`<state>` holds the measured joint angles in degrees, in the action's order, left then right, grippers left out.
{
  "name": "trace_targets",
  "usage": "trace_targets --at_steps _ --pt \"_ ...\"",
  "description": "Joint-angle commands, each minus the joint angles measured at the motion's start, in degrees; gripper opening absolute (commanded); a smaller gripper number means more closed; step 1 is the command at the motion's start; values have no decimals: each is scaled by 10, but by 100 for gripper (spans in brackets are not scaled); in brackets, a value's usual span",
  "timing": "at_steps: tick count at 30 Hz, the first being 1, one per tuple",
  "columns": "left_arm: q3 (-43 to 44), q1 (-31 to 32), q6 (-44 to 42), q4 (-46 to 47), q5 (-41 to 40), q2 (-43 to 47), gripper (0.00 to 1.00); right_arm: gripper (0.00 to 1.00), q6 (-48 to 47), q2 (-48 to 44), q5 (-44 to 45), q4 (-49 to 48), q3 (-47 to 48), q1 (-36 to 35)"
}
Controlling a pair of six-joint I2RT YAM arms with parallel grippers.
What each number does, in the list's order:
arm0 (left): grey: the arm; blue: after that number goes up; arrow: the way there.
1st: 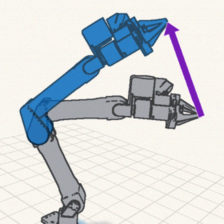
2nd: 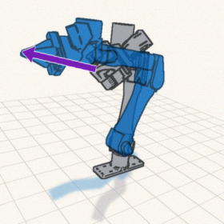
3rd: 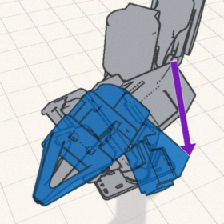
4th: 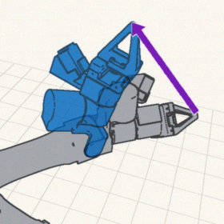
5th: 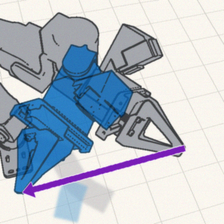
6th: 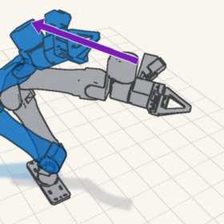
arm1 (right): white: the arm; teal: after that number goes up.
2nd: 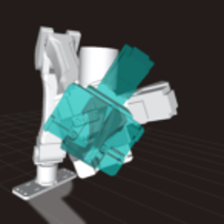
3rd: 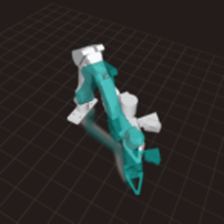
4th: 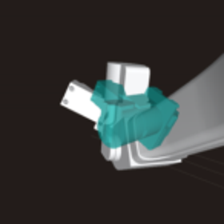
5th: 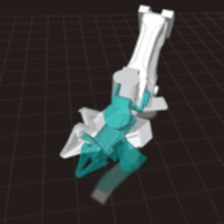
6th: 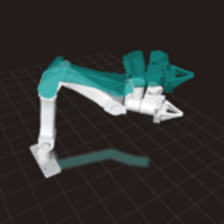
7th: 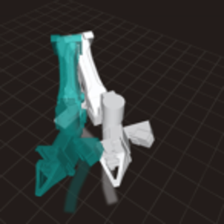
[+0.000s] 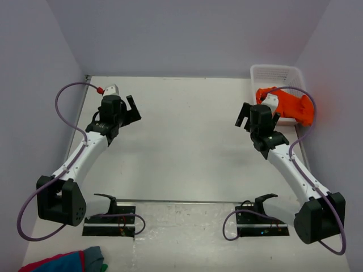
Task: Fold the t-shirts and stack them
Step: Grab crumpled tshirt from bin with the right arm
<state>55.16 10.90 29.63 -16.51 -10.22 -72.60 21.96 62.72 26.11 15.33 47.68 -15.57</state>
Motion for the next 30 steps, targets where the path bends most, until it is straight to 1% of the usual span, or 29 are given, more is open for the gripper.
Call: trace_targets --at_steps 1,4,5,7,8,9,10,11,12,13,14,16,18,19,20,22,26,30 --pt "26 -2 10 -30 5 -3 100 99 23 34 46 20 49 9" --pt "25 -1 21 -33 13 5 100 99 12 56 74 20 86 26" --pt "22 0 27 -34 19 8 100 99 -1 83 74 22 99 34" --pt "20 4 32 -34 36 12 100 99 -4 121 53 49 158 73" --pt "16 5 36 -33 41 13 100 99 -9 144 54 84 207 84" --pt "14 7 38 -32 48 18 100 99 -10 194 56 101 234 105" --pt "9 10 38 -27 60 21 100 99 -12 219 68 118 257 113" --pt "0 11 39 -24 62 25 100 99 -23 241 68 123 276 120" --pt "-7 12 39 -22 66 34 100 99 -31 285 64 124 309 134" --pt "-19 13 41 -18 70 40 100 99 -46 308 40 130 330 142" --pt "-24 13 42 -14 73 46 100 99 -52 330 34 142 367 147" --pt "-34 13 38 -11 76 63 100 99 -68 388 18 144 394 155" --pt "-37 13 32 -12 74 75 100 99 -75 425 -4 156 440 183" --pt "-37 13 30 -13 74 78 100 99 -78 464 -9 166 460 189" --pt "-37 13 30 -15 75 81 100 99 -82 481 -16 184 499 193" --pt "-38 16 32 -25 78 83 100 99 -104 524 -7 187 526 201" --pt "-37 28 29 -33 69 53 100 99 -134 579 4 220 611 228" --pt "-37 31 30 -32 78 39 100 99 -139 589 -13 226 621 259"
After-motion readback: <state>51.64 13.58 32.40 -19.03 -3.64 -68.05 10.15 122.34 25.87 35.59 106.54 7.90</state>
